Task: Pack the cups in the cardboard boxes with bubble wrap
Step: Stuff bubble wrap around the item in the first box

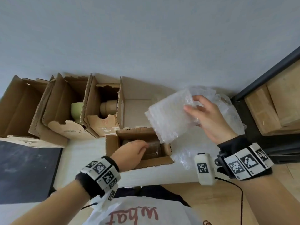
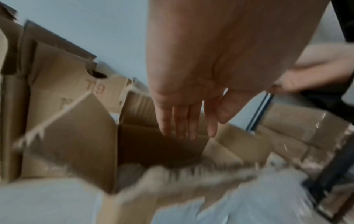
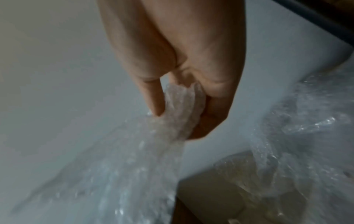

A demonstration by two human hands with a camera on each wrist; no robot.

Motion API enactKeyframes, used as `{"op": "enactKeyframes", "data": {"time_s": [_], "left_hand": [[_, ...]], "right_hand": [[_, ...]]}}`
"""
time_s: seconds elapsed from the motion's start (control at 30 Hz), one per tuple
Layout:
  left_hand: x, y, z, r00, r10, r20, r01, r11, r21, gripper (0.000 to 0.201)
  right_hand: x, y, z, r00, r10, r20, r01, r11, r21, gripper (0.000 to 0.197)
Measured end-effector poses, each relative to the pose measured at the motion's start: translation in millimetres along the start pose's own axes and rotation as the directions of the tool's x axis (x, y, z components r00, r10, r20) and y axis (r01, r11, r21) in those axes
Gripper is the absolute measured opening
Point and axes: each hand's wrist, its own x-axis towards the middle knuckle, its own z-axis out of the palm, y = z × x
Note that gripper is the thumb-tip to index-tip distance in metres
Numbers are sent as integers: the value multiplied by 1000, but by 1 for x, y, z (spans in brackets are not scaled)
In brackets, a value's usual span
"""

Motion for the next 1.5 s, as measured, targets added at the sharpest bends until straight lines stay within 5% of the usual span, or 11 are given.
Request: {"op": "enactKeyframes", "data": {"time_s": [0.1,0.27,0.33,0.5,0.6,0.77,0.97,1.1,1.23,1.4,1.5], "left_hand": [[10,-10,20,997,-18,80,12,997,82,37],[15,-25,34,993,11,116,-24,994,107,36],[15,-28,38,995,29,93,-41,991,127,33],[14,-33,38,992,90,93,-99,991,95,28],[13,-34,35,984,117,137,-141,974,179,30],[8,-38,33,978,84,193,-153,914,375,42],[-9,-48,34,989,117,92,-148,854,499,53],[-13,-55,30,991,127,46,-134,883,449,47],[-17,-58,29,991,111,78,-134,897,420,50],[-25,-60,25,982,190,21,-180,883,433,55],[-35,-67,20,983,182,-26,-147,864,482,69]], "right_hand": [[-10,7,16,988,-120,96,150,890,-431,21],[-24,27,37,952,-214,220,299,486,-821,45],[-29,38,47,939,-178,294,342,384,-858,53],[-33,61,65,928,-141,346,373,321,-871,50],[-35,68,66,865,-200,460,498,233,-835,54],[-33,72,71,827,-14,563,562,69,-824,38],[-21,71,79,852,145,503,512,-32,-858,29],[-11,76,97,841,292,456,487,-39,-873,35],[-1,76,109,818,439,372,373,88,-924,37],[-9,66,94,908,199,369,304,295,-906,43],[-23,61,85,895,210,395,316,328,-890,29]]}}
